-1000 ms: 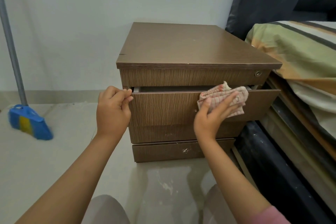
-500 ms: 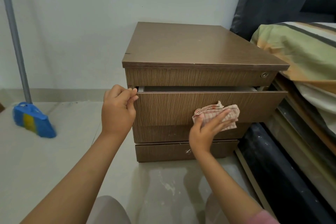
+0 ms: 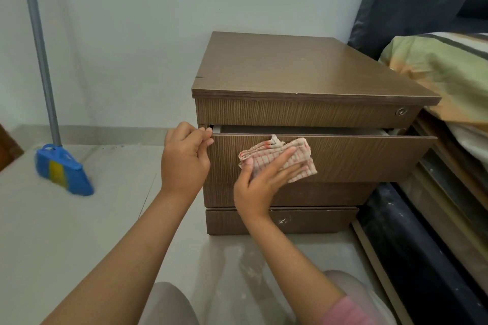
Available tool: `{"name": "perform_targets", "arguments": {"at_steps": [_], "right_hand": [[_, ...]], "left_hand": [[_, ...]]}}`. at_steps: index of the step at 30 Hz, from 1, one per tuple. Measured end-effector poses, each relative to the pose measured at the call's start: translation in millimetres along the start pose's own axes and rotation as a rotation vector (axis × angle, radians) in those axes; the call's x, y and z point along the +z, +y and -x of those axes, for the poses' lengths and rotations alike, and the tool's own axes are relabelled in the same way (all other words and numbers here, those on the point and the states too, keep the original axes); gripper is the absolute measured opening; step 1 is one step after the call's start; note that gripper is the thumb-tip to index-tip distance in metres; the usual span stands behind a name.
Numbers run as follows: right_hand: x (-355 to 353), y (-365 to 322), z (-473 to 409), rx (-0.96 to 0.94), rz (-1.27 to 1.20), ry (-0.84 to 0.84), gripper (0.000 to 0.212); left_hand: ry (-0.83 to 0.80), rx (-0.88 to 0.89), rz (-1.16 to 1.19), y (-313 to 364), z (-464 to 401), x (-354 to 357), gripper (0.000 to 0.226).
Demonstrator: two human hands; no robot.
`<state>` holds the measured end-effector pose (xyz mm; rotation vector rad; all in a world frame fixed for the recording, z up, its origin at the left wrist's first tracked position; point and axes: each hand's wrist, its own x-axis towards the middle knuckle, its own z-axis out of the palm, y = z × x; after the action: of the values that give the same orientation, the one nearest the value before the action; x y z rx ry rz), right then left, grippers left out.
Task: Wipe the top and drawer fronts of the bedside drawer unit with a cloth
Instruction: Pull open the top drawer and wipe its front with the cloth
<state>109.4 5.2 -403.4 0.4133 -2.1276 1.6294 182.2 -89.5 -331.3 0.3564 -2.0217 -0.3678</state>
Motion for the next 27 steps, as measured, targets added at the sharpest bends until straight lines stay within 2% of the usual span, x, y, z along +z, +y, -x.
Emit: {"name": "perform_targets", "arguments": {"at_steps": [4,7,11,18,22,27], "right_hand": [[-8.1,23.7,3.8,-0.039,0.044,-0.044,0.082],[-17.2,27.3,-4.0,-0.009,0.018,-0.016,0.083],[-14.5,3.9,-15.6,0.023,-0.03,0.055,0.083],[31.6,-34.1,13.5,-0.019,-0.054,0.016,0.08],[42.0,-19.2,31.1,-0.032,-0.026,-0.021,0.079],[20.5,7.9,24.8,-0.016,0.0,-0.042,0.081]], "left_hand": [[-0.002,-0.007,0.002,0.0,0.1,0.0,0.01],[-0.008,-0.016,0.008,0.4,-0.2,-0.1,0.009],[-0.008,-0.03,0.017,1.5,-1.0,-0.1,0.008],[-0.026,-0.044,0.027,2.5,-4.3,-3.5,0.005],[-0.036,-0.05,0.035,3.3,-4.8,-5.3,0.006],[-0.041,-0.027,0.059,-1.8,-6.0,-4.1,0.005]]}}
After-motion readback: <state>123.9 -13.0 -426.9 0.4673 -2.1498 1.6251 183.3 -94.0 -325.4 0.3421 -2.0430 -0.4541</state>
